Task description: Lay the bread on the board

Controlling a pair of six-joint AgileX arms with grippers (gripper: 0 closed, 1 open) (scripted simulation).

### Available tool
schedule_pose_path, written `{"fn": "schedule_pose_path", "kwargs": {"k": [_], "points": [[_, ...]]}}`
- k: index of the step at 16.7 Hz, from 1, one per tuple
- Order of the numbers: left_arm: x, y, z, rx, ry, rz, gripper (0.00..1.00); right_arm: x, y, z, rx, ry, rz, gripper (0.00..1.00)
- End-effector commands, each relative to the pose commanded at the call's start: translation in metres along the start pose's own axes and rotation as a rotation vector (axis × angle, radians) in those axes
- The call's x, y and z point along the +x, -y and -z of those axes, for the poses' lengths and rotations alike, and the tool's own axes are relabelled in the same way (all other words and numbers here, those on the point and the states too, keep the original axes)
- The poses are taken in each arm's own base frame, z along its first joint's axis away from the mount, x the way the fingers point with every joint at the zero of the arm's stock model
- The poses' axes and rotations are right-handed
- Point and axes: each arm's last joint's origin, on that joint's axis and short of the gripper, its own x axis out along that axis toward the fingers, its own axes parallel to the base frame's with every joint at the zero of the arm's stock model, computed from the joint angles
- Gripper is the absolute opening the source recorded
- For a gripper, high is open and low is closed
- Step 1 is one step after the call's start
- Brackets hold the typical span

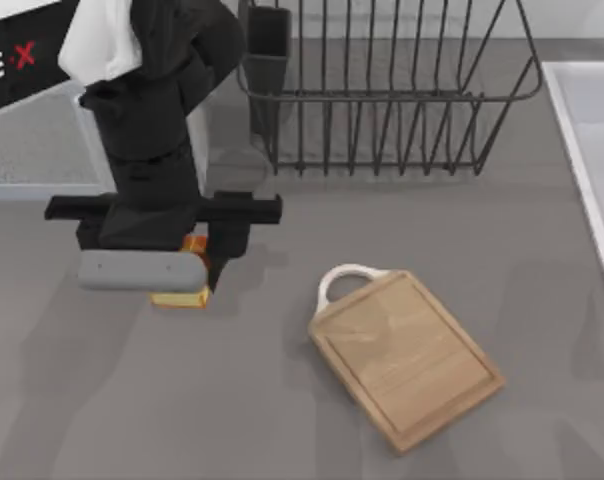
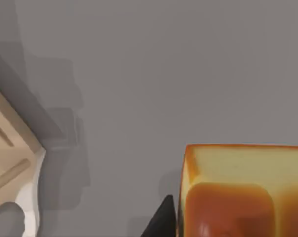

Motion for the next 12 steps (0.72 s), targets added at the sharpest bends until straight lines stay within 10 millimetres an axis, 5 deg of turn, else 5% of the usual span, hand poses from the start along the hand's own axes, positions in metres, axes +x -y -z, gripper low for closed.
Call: {"fn": "schedule_pose_path", "kwargs": {"k": [6, 12], "points": [[0.030, -0.082, 0.005, 0.798, 0.054, 0.021, 0.00, 0.000, 0.000, 0.000, 0.000, 0.000, 0.000, 1.00], [0.049, -0.149, 0.008, 1.284, -0.038, 0.072, 0.00, 0.000, 0.000, 0.000, 0.000, 0.000, 0.000, 1.00]]}}
